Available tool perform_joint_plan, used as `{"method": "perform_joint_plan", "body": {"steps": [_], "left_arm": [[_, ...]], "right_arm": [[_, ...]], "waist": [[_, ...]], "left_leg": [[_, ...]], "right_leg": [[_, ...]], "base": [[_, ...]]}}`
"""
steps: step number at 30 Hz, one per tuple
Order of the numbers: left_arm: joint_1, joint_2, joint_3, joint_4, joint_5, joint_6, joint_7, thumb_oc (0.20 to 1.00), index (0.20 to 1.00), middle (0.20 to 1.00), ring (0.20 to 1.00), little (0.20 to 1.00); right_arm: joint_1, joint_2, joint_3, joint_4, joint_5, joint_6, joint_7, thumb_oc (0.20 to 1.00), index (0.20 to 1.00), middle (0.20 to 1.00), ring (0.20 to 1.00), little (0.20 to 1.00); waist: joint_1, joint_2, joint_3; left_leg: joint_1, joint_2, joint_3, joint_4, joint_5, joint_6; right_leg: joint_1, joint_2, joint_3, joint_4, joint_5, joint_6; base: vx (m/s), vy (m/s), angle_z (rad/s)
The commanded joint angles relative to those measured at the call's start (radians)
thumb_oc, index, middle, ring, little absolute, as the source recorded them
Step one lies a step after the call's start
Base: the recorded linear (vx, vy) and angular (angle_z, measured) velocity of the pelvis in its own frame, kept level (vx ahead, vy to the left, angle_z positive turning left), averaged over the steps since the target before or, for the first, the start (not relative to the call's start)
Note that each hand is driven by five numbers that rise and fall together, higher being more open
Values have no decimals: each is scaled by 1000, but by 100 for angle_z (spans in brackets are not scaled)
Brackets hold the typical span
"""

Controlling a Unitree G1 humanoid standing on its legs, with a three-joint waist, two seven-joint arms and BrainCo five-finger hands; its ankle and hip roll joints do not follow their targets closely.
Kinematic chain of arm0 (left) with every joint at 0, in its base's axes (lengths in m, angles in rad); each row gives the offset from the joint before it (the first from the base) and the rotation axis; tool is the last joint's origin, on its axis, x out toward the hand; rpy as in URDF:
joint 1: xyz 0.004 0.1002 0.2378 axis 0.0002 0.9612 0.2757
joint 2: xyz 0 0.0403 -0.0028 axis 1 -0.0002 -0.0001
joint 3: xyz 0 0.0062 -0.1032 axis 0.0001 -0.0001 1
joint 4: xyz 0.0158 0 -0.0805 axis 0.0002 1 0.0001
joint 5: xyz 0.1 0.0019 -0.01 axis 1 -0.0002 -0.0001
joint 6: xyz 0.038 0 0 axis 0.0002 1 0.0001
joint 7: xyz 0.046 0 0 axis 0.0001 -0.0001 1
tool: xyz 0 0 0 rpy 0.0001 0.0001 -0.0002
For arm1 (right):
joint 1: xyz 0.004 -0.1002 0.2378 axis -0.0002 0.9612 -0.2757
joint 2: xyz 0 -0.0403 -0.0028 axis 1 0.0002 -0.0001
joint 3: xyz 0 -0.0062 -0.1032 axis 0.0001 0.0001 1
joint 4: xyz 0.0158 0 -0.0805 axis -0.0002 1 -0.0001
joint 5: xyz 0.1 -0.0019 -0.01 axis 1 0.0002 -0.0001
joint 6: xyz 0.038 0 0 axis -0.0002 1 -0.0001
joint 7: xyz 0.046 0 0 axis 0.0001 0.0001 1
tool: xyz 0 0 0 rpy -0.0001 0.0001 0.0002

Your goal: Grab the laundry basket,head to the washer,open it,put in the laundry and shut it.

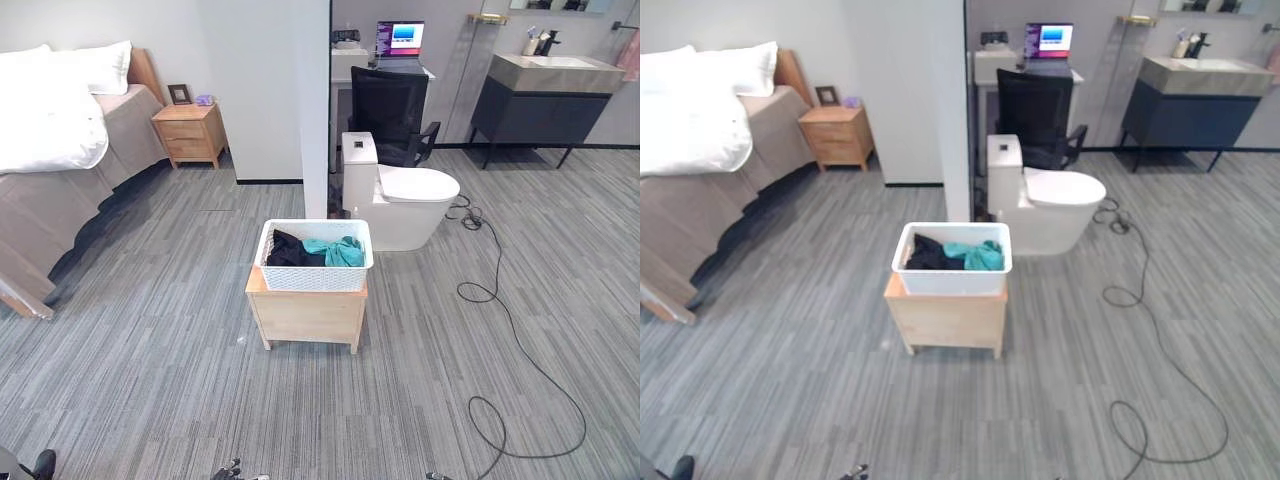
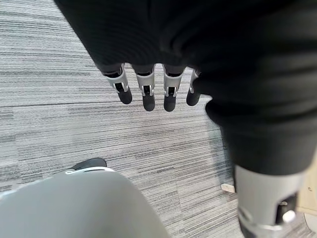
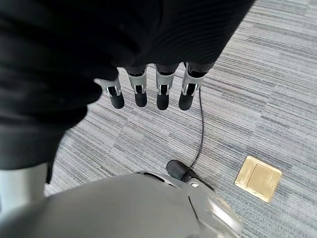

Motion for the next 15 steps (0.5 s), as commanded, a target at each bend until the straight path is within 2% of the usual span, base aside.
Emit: {"method": "perform_joint_plan", "body": {"steps": [1, 15], "left_arm": [[-67, 26, 6, 61, 19, -27, 7, 1000, 1000, 1000, 1000, 1000], [-80, 19, 10, 63, -4, -25, 15, 1000, 1000, 1000, 1000, 1000]], "right_arm": [[-15, 9, 54, 65, -25, -20, 9, 1000, 1000, 1000, 1000, 1000], [-5, 12, 44, 88, -25, -15, 2, 1000, 1000, 1000, 1000, 1000]], "waist": [[1, -49, -18], [-3, -52, -17]], "left_leg": [[-46, 44, -69, -16, 0, -66], [-52, 49, -77, -16, 5, -70]], "right_leg": [[27, -146, -10, 7, -66, 145], [26, -140, -15, 7, -72, 141]], "base": [[-7, -3, 9], [0, -7, 3]]}}
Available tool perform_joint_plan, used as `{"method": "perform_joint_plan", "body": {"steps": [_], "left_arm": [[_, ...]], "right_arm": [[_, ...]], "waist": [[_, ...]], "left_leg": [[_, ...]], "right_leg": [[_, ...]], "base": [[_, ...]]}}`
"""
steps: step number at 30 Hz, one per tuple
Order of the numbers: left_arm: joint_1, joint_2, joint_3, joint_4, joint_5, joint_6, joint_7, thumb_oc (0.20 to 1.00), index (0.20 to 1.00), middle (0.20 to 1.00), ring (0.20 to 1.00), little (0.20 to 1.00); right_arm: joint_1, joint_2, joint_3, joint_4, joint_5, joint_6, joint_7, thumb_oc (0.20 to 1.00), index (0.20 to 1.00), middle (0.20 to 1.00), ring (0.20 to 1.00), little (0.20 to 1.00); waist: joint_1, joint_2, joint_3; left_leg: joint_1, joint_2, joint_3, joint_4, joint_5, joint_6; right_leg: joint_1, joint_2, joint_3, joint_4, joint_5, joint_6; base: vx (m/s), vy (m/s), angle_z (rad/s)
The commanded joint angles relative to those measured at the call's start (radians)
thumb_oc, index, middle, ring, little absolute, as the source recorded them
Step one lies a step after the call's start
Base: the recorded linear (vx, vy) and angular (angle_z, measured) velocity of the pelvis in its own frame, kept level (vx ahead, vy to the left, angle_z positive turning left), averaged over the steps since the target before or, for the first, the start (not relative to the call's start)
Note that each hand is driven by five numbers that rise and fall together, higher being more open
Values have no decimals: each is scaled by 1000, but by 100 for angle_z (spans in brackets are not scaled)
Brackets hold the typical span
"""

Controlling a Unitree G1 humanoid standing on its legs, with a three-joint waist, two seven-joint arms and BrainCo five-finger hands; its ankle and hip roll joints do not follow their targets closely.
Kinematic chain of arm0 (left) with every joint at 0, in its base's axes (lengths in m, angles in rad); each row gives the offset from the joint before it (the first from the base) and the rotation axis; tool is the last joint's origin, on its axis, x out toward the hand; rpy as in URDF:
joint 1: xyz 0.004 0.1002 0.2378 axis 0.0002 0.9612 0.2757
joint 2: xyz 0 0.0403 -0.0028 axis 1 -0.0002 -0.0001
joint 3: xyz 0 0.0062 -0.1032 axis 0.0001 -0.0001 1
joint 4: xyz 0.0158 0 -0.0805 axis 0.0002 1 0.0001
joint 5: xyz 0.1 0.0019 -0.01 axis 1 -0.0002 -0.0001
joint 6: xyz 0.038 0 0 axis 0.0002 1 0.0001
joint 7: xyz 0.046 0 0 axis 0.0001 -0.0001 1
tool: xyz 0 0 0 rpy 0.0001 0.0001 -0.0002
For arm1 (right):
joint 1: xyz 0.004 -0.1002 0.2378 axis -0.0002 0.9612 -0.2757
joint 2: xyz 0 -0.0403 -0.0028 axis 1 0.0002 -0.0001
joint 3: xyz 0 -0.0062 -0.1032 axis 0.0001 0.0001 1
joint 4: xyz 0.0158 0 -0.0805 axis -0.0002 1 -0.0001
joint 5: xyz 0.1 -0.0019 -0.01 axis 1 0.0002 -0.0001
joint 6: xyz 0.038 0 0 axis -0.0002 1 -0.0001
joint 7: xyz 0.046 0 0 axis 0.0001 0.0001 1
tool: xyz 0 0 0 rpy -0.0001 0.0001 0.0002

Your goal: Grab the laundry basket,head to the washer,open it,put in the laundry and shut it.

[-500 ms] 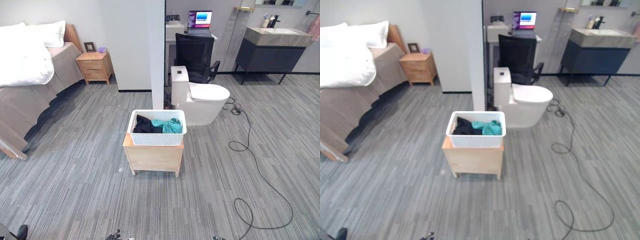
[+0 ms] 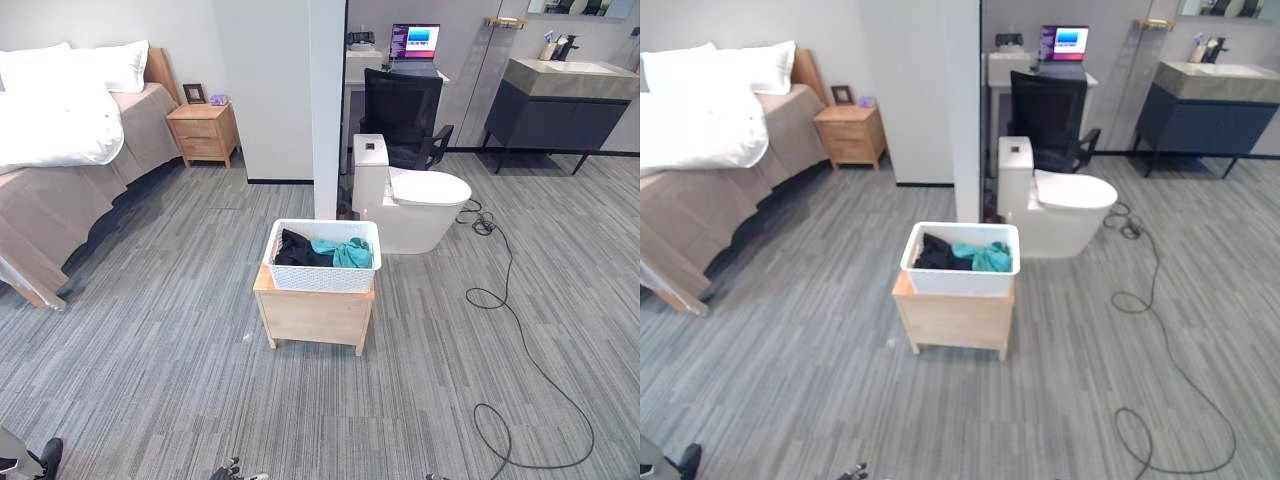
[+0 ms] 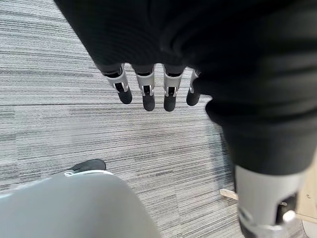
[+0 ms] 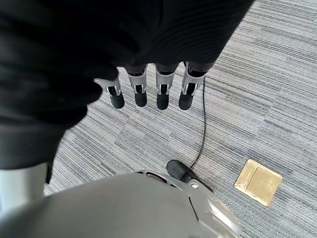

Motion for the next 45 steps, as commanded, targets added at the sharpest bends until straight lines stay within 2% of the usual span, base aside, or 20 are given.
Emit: {"method": "perform_joint_plan", "body": {"steps": [1, 26, 38, 40, 43, 45], "left_arm": [[-73, 18, 10, 65, -3, -25, 7, 1000, 1000, 1000, 1000, 1000], [-65, 14, 10, 75, -6, -25, 7, 1000, 1000, 1000, 1000, 1000], [-55, 23, 35, 70, -27, -25, 6, 1000, 1000, 1000, 1000, 1000], [-55, 27, 42, 68, -35, -25, 7, 1000, 1000, 1000, 1000, 1000], [-62, 33, 53, 65, -61, -26, 5, 1000, 1000, 1000, 1000, 1000], [-65, 37, 55, 66, -61, -21, 1, 1000, 1000, 1000, 1000, 1000]], "right_arm": [[-12, 12, 46, 79, -23, -13, 3, 1000, 1000, 1000, 1000, 1000], [-7, 13, 46, 77, -20, -18, 2, 1000, 1000, 1000, 1000, 1000], [-14, 7, 20, 76, 13, -18, 8, 1000, 1000, 1000, 1000, 1000], [-22, 4, 5, 77, 30, -20, 9, 1000, 1000, 1000, 1000, 1000], [-30, -1, -30, 81, 71, -21, 6, 1000, 1000, 1000, 1000, 1000], [-28, -6, -59, 86, 102, -20, 6, 1000, 1000, 1000, 1000, 1000]], "waist": [[-6, -46, -19], [-4, -44, -20], [9, -46, -7], [16, -54, 6], [20, -63, 25], [17, -58, 20]], "left_leg": [[-49, 51, -58, -15, 1, -67], [-50, 51, -65, -15, 2, -70], [-37, 51, -58, -15, -2, -58], [-57, 49, -52, 30, -11, -54], [-128, 35, -61, 145, -55, -40], [-149, 13, -75, 166, -74, -21]], "right_leg": [[26, -137, 3, 7, -69, 141], [33, -136, -9, 7, -73, 140], [29, -137, 15, 7, -68, 143], [32, -144, 17, 7, -66, 143], [34, -161, 16, 7, -60, 144], [9, -175, 19, 67, -73, 147]], "base": [[0, 0, 0], [0, 0, 1], [9, 8, -1], [10, 39, -12], [2, 67, -6], [59, 149, -7]]}}
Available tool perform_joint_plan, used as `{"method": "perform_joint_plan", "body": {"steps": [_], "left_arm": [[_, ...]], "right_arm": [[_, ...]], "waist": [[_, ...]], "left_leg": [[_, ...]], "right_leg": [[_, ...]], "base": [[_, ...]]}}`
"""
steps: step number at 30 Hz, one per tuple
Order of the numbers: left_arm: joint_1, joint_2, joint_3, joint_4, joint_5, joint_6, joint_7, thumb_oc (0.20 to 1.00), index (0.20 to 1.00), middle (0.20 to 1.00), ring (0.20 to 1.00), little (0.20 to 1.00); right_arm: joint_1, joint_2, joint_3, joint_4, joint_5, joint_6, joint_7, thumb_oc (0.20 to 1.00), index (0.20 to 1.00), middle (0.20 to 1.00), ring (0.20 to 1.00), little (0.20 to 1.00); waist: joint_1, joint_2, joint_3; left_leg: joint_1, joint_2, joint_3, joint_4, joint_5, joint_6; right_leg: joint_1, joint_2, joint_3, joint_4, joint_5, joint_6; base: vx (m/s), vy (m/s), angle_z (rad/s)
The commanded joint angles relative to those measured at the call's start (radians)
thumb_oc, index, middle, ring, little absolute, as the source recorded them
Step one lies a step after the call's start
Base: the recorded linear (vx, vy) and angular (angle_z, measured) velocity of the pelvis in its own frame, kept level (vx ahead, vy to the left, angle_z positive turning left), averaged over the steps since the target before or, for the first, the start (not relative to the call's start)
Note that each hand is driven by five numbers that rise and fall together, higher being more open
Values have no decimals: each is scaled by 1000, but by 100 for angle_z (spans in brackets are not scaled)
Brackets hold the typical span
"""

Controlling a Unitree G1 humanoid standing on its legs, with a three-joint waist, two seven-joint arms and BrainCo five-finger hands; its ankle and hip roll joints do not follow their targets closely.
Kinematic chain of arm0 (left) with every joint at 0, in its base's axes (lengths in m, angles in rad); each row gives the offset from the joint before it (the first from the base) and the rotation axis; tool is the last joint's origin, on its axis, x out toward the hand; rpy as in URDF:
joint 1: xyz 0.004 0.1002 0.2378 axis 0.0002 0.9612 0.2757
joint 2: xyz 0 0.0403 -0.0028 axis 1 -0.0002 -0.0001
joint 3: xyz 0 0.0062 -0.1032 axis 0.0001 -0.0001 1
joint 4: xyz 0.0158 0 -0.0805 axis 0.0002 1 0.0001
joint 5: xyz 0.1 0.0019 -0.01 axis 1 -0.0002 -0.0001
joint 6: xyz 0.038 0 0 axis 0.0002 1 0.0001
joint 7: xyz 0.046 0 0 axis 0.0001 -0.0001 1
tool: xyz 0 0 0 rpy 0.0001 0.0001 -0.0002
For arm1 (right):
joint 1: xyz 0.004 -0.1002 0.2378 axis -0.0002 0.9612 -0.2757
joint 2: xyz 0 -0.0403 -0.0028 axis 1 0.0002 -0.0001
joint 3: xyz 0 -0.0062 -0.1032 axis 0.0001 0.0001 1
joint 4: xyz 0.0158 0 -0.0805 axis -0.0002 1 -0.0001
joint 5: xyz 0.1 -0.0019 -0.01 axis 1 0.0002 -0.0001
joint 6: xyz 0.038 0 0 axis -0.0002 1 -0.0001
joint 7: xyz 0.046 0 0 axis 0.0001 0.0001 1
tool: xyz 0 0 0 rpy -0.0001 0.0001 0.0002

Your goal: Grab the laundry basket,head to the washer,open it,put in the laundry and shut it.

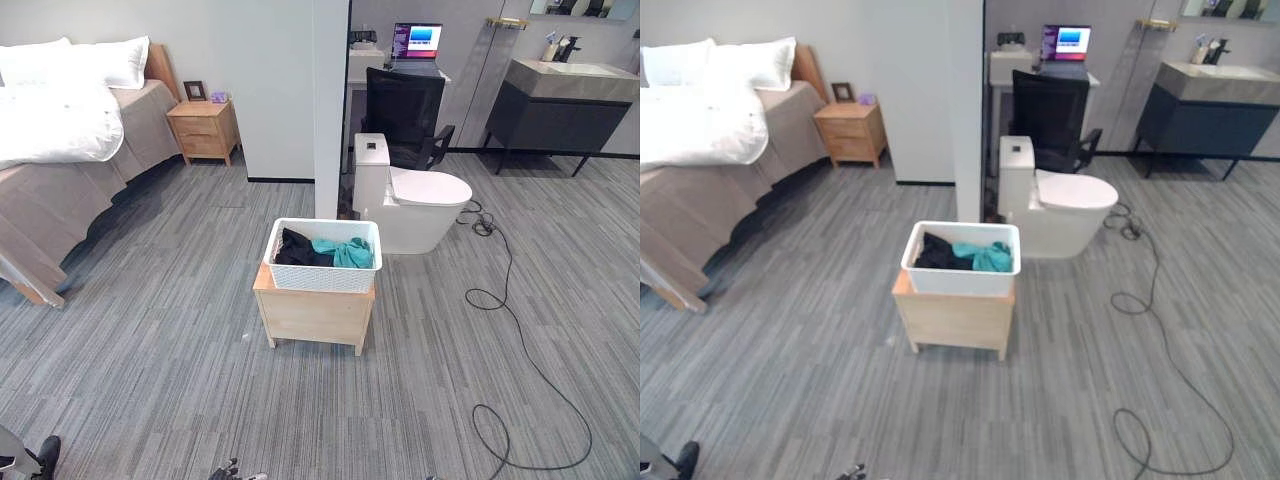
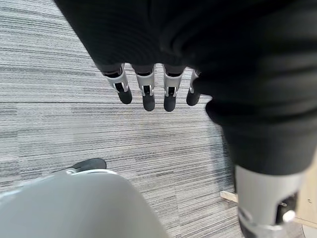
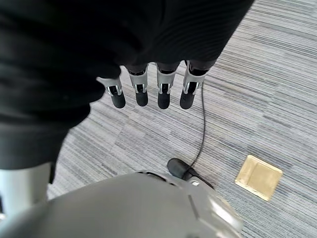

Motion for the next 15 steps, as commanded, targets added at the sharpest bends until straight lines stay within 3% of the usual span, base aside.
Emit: {"method": "perform_joint_plan", "body": {"steps": [1, 2, 3, 5, 6, 9, 12, 13, 14, 15], "left_arm": [[-53, 34, 8, 55, -44, -16, -4, 1000, 1000, 1000, 1000, 1000], [-53, 34, 8, 55, -44, -16, -4, 1000, 1000, 1000, 1000, 1000], [-56, 48, 6, 35, -39, -15, -14, 1000, 1000, 1000, 1000, 1000], [-61, 60, 12, 27, -39, -20, -13, 1000, 1000, 1000, 1000, 1000], [-60, 64, 22, 28, -50, -22, -8, 1000, 1000, 1000, 1000, 1000], [-61, 71, 37, 28, -71, -28, -8, 1000, 1000, 1000, 1000, 1000], [-70, 73, 49, 32, -73, -33, 1, 1000, 1000, 1000, 1000, 1000], [-65, 70, 44, 39, -53, -35, 1, 1000, 1000, 1000, 1000, 1000], [-66, 66, 40, 40, -50, -34, 0, 1000, 1000, 1000, 1000, 1000], [-70, 62, 33, 43, -42, -29, 1, 1000, 1000, 1000, 1000, 1000]], "right_arm": [[-14, -16, -32, 49, 90, -15, 3, 1000, 1000, 1000, 1000, 1000], [-14, -16, -32, 49, 90, -15, 3, 1000, 1000, 1000, 1000, 1000], [-23, -28, -43, 37, 117, -14, 10, 1000, 1000, 1000, 1000, 1000], [-43, -43, -56, 17, 145, -21, 9, 1000, 1000, 1000, 1000, 1000], [-52, -56, -65, -8, 157, -26, 2, 1000, 1000, 1000, 1000, 1000], [-59, -71, -69, -36, 173, -31, -1, 1000, 1000, 1000, 1000, 1000], [-63, -81, -62, -62, 169, -29, -8, 1000, 1000, 1000, 1000, 1000], [-30, -86, -62, -67, 165, -30, 2, 1000, 1000, 1000, 1000, 1000], [-25, -87, -67, -67, 170, -30, 4, 1000, 1000, 1000, 1000, 1000], [-20, -86, -71, -46, 178, -28, 5, 1000, 1000, 1000, 1000, 1000]], "waist": [[-13, -13, -2], [-13, -14, -4], [-27, 2, 16], [-36, 17, 49], [-31, 19, 56], [-40, 19, 64], [-61, 4, 75], [-83, -8, 55], [-88, -7, 48], [-95, -2, 31]], "left_leg": [[-57, 18, -73, 21, -37, 4], [-60, 18, -73, 21, -35, 4], [-56, 7, -91, 16, -39, 35], [-48, 1, -95, 19, -49, 54], [-15, -11, -91, 6, -69, 56], [33, -13, -98, -20, -85, 50], [114, -20, -118, -40, -134, 38], [179, -2, -142, -43, -179, 19], [194, 11, -147, -37, -188, 15], [170, 41, -163, 71, -147, -6]], "right_leg": [[-17, -150, 14, 160, -87, 153], [-20, -150, 14, 160, -86, 153], [-146, -142, 65, 383, -84, 148], [-255, -134, 102, 525, -45, 156], [-291, -149, 65, 466, -28, 156], [-312, -138, 48, 354, -13, 158], [-330, -126, 105, 128, 67, 188], [-344, -88, 193, 159, 80, 182], [-351, -68, 197, 188, 71, 171], [-327, -28, 188, 221, 42, 145]], "base": [[38, 126, 3], [-7, 217, 5], [-43, 214, 5], [58, 202, -3], [168, 72, -17], [249, -52, -30], [527, -212, 5], [837, -374, 20], [844, -466, 63], [470, -379, 117]]}}
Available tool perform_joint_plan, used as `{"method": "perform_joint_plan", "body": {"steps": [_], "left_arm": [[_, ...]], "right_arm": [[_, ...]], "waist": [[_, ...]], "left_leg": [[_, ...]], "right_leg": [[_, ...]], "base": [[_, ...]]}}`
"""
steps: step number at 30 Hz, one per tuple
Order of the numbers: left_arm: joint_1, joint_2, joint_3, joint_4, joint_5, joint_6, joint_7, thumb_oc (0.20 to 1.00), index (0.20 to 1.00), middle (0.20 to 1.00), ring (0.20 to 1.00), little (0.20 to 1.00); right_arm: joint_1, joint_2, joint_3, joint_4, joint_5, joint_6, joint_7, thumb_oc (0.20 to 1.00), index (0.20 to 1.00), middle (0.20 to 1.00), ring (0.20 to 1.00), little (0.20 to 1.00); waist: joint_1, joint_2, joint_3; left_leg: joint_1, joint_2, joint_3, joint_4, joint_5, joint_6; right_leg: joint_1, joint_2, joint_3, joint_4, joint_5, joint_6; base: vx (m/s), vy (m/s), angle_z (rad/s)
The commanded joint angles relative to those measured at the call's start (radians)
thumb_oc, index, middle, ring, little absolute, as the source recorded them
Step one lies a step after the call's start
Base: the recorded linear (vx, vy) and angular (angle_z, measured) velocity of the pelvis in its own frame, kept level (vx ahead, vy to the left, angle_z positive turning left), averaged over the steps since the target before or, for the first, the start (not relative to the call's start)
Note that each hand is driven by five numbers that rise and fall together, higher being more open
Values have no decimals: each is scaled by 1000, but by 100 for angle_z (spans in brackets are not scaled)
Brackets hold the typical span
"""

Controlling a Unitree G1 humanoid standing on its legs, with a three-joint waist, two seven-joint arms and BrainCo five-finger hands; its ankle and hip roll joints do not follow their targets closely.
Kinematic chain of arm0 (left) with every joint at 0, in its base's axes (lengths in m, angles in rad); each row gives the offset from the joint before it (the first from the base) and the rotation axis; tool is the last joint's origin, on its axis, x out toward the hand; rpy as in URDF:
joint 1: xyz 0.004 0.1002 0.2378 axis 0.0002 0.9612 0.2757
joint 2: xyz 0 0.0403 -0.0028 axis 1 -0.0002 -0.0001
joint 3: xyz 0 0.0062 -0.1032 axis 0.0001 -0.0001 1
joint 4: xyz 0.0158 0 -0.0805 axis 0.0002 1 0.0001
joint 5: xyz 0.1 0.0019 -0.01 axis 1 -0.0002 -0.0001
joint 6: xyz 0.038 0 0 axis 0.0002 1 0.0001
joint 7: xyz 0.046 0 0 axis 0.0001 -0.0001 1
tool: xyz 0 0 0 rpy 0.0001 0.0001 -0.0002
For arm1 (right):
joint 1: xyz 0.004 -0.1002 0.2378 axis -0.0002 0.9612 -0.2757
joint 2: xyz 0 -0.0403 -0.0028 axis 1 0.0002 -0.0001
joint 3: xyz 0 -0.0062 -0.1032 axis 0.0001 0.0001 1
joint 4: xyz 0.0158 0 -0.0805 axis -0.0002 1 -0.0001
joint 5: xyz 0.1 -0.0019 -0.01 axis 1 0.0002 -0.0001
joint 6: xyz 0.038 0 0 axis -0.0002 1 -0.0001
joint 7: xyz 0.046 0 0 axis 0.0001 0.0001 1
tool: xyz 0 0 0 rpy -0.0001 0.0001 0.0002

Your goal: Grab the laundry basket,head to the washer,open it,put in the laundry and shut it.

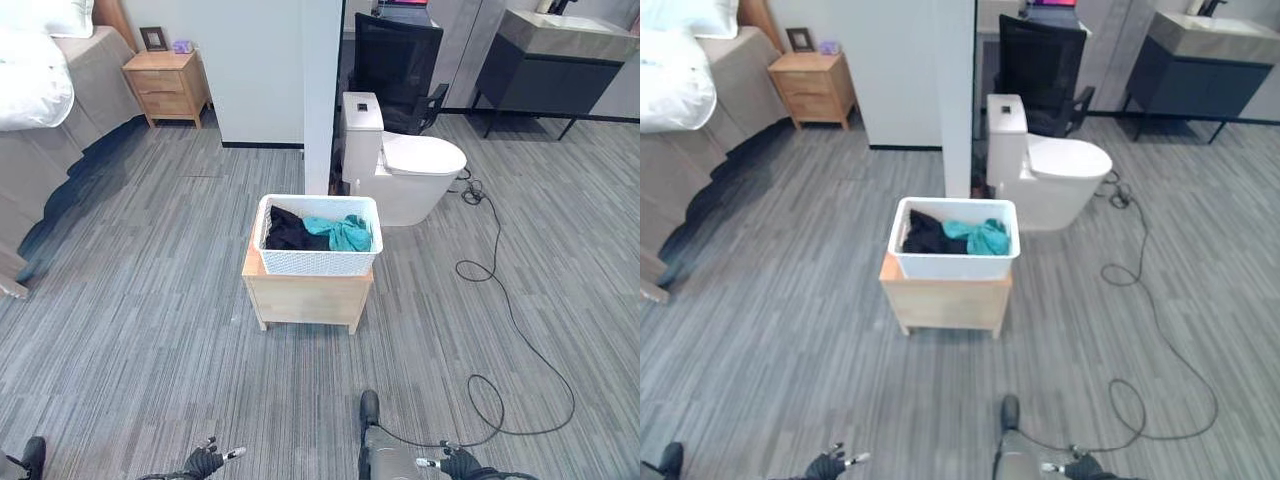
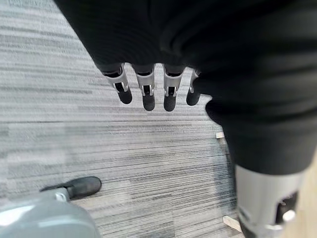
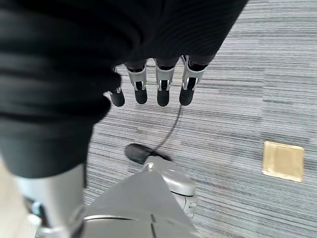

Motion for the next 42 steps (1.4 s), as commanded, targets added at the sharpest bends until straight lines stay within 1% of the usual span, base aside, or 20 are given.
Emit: {"method": "perform_joint_plan", "body": {"steps": [1, 2, 3, 5, 6, 7, 8, 9, 10, 11, 12, 14, 19, 31, 34, 37, 39, 40, 41, 42], "left_arm": [[-26, 28, -11, -47, 6, -30, 6, 1000, 1000, 1000, 1000, 1000], [-36, 29, -12, -85, -29, -30, 9, 1000, 1000, 1000, 1000, 1000], [-36, 29, -12, -85, -29, -30, 9, 1000, 1000, 1000, 1000, 1000], [-51, 28, -28, -99, -40, -36, 14, 1000, 1000, 1000, 1000, 1000], [-54, 27, -34, -106, -46, -40, 18, 1000, 1000, 1000, 1000, 1000], [-49, 33, -34, -135, -63, -46, 25, 1000, 1000, 1000, 1000, 1000], [-36, 43, -15, -179, -102, -56, 35, 1000, 1000, 1000, 1000, 1000], [-25, 40, -2, -193, -116, -59, 41, 1000, 1000, 1000, 1000, 1000], [-15, 39, 4, -200, -123, -63, 45, 1000, 1000, 1000, 1000, 1000], [3, 40, 18, -209, -138, -64, 45, 1000, 1000, 1000, 1000, 1000], [19, 48, 32, -245, -147, -62, 47, 1000, 1000, 1000, 1000, 1000], [54, 65, 45, -306, -133, -58, 44, 1000, 1000, 1000, 1000, 1000], [104, 80, 79, -381, -151, -55, 44, 1000, 1000, 1000, 1000, 1000], [152, 83, 97, -423, -150, -55, 36, 1000, 1000, 1000, 1000, 1000], [224, 102, 123, -540, -150, -53, 32, 1000, 1000, 1000, 1000, 1000], [344, 114, 202, -753, -140, -31, 40, 1000, 1000, 1000, 1000, 1000], [440, 112, 280, -915, -86, -10, 57, 1000, 1000, 1000, 1000, 1000], [440, 112, 280, -916, -86, -10, 57, 1000, 1000, 1000, 1000, 1000], [532, 134, 345, -1091, 24, 7, 34, 1000, 1000, 1000, 1000, 1000], [536, 134, 347, -1096, 25, 10, 33, 1000, 1000, 1000, 1000, 1000]], "right_arm": [[-7, -42, -8, -2, 50, -24, 2, 1000, 1000, 1000, 1000, 1000], [-10, -49, -4, -24, 74, -32, -6, 1000, 1000, 1000, 1000, 1000], [-10, -48, -3, -24, 74, -32, -6, 1000, 1000, 1000, 1000, 1000], [-11, -56, -7, -36, 99, -38, -24, 1000, 1000, 1000, 1000, 1000], [-9, -62, -15, -52, 114, -41, -24, 1000, 1000, 1000, 1000, 1000], [3, -78, -43, -107, 142, -53, -34, 1000, 1000, 1000, 1000, 1000], [6, -98, -60, -184, 141, -62, -53, 1000, 1000, 1000, 1000, 1000], [13, -101, -71, -224, 130, -66, -65, 1000, 1000, 1000, 1000, 1000], [19, -107, -82, -243, 124, -69, -75, 1000, 1000, 1000, 1000, 1000], [40, -108, -113, -291, 122, -69, -88, 1000, 1000, 1000, 1000, 1000], [73, -107, -142, -355, 121, -69, -98, 1000, 1000, 1000, 1000, 1000], [105, -110, -160, -437, 111, -62, -88, 1000, 1000, 1000, 1000, 1000], [115, -101, -157, -511, 96, -48, -73, 1000, 1000, 1000, 1000, 1000], [151, -84, -173, -442, 70, -29, -65, 1000, 1000, 1000, 1000, 1000], [182, -87, -195, -469, 68, -25, -60, 1000, 1000, 1000, 1000, 1000], [198, -103, -228, -530, 55, -10, -60, 1000, 1000, 1000, 1000, 1000], [214, -111, -243, -590, 45, 5, -48, 1000, 1000, 1000, 1000, 1000], [214, -111, -243, -591, 45, 5, -48, 1000, 1000, 1000, 1000, 1000], [231, -107, -256, -643, 18, 28, -33, 1000, 1000, 1000, 1000, 1000], [233, -107, -255, -645, 17, 29, -33, 1000, 1000, 1000, 1000, 1000]], "waist": [[0, 9, -37], [11, -6, -2], [9, -8, -5], [17, -25, 9], [22, -29, 13], [25, -28, 14], [48, -14, 16], [56, -6, 11], [59, -1, 7], [56, 5, -8], [54, 3, -20], [59, 1, -39], [72, -3, -44], [73, -11, -55], [78, -11, -54], [88, -4, -44], [97, -1, -36], [96, -1, -36], [111, 5, -29], [110, 4, -30]], "left_leg": [[-108, 76, -57, 354, 72, -44], [-267, 108, -33, 644, 175, -53], [-272, 106, -35, 644, 177, -53], [-339, 183, 69, 634, 209, -51], [-363, 177, 89, 580, 183, -49], [-404, 177, 98, 436, 186, -67], [-397, 151, 22, 221, 235, -90], [-379, 149, -46, 122, 274, -105], [-370, 150, -87, 80, 288, -111], [-349, 168, -90, 27, 297, -112], [-339, 164, -57, 31, 298, -113], [-301, 149, -38, 10, 282, -102], [-265, 128, -7, -2, 253, -83], [-216, 119, 5, -40, 236, -73], [-207, 117, -3, -51, 237, -72], [-210, 118, -10, -54, 236, -68], [-215, 118, -16, -52, 233, -64], [-215, 118, -16, -52, 233, -64], [-223, 115, -22, -54, 228, -59], [-224, 115, -23, -54, 228, -59]], "right_leg": [[36, 59, -59, 141, -23, -23], [86, 65, -103, 124, -48, -67], [82, 62, -105, 124, -47, -66], [166, 68, -125, 71, -86, -101], [192, 59, -133, 55, -92, -96], [219, 53, -143, 50, -113, -93], [238, 69, -126, 52, -133, -87], [253, 81, -115, 54, -146, -84], [263, 85, -109, 56, -153, -82], [288, 85, -112, 57, -172, -75], [301, 73, -109, 58, -176, -69], [317, 46, -103, 53, -175, -55], [310, 14, -80, 54, -168, -29], [325, -5, -87, 24, -157, -6], [338, -6, -98, 14, -157, -4], [340, -8, -107, 6, -153, -2], [335, -9, -112, 3, -152, -1], [335, -9, -112, 3, -152, -1], [335, -14, -123, -7, -151, 1], [336, -14, -123, -7, -151, 1]], "base": [[392, -538, 140], [124, -348, 124], [136, -342, 111], [267, -215, 44], [375, -113, -15], [402, 57, 0], [427, 99, 2], [352, 127, -36], [371, 117, -29], [463, 170, -37], [477, 199, 7], [349, 201, -20], [121, 100, -52], [55, 14, -8], [10, 0, 0], [2, 7, -1], [0, 0, 0], [9, 38, 2], [15, 26, 5], [14, 35, 7]]}}
